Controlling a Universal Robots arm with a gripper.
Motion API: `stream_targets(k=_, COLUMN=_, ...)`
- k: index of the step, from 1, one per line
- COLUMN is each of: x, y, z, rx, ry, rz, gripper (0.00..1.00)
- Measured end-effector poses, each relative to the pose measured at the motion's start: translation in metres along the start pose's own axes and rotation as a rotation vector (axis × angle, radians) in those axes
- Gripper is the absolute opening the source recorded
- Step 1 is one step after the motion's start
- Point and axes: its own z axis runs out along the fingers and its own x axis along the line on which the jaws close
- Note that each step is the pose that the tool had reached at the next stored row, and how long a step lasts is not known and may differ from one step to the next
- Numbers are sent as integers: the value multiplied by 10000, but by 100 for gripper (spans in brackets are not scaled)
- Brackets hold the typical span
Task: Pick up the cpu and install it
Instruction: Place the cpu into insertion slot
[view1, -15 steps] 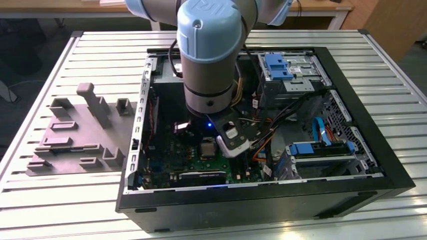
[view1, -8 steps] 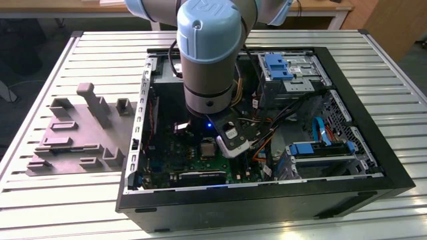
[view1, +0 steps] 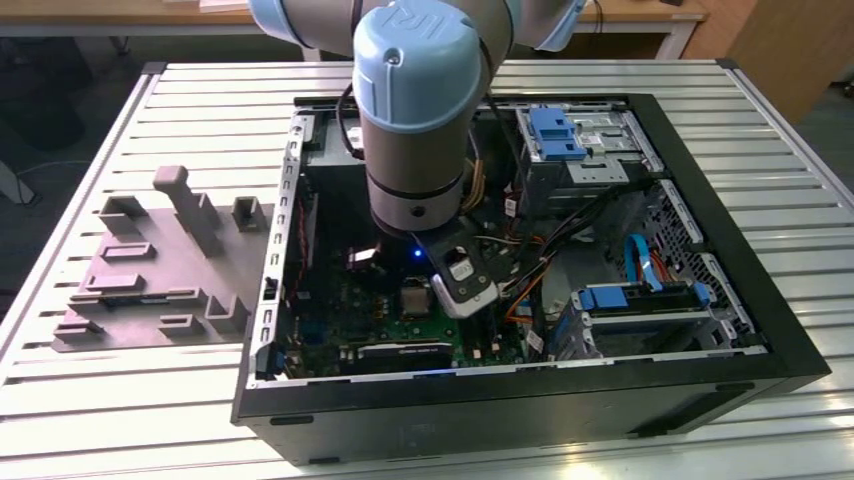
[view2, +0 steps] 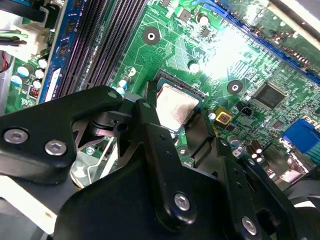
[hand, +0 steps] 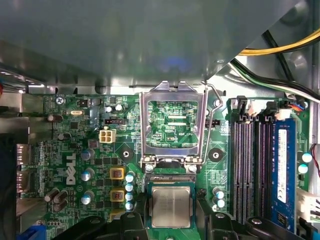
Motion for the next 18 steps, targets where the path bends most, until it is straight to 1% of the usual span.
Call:
stream_targets(k=4, x=3, y=0, z=22, rx=1, ry=0, rz=-2, gripper=47)
stream_targets(k=18, x=4, y=11, z=61, rx=7, ry=2, rz=123, gripper=47)
